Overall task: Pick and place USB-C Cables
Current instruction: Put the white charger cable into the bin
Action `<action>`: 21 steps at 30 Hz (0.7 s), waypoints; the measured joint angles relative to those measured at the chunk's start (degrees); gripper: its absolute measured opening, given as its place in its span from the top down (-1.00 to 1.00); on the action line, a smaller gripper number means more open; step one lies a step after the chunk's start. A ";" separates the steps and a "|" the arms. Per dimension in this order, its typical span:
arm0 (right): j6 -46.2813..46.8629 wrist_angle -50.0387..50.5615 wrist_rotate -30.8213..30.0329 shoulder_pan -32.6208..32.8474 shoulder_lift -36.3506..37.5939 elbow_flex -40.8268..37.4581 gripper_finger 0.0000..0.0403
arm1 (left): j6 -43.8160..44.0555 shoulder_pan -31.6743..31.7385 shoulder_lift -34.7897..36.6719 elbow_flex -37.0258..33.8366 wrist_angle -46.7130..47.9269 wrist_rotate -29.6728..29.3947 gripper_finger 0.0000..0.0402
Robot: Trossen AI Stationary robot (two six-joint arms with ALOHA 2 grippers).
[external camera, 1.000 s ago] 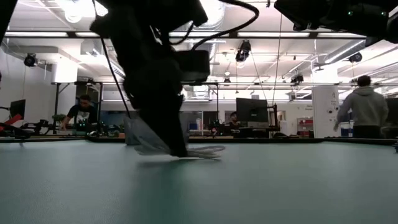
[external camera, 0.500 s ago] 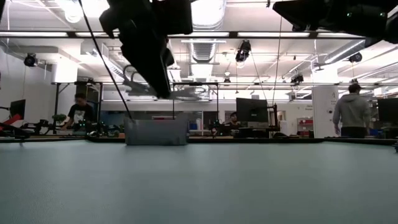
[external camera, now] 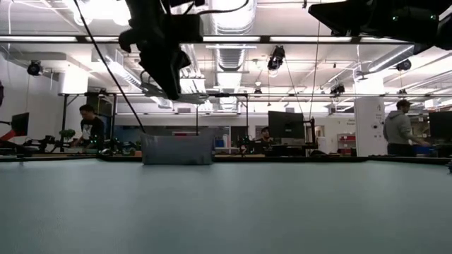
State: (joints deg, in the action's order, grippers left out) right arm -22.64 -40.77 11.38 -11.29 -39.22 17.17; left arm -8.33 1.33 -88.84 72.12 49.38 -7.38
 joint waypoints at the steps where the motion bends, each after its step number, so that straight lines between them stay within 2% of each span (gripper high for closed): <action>1: 0.03 0.02 0.00 0.00 0.00 0.00 0.71 | -1.87 1.20 0.19 0.18 0.39 0.02 0.79; 13: 0.07 0.25 0.03 0.01 0.00 -0.19 0.71 | -23.00 15.24 0.80 0.17 0.20 -0.49 0.79; 21: 1.85 -0.15 0.21 0.00 -0.18 -0.70 0.71 | -33.22 23.33 0.76 -0.31 -7.64 -0.63 0.79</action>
State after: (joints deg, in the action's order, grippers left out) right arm -20.80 -40.92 11.59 -11.29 -39.40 16.47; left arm -41.54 24.66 -88.08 71.81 41.74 -8.01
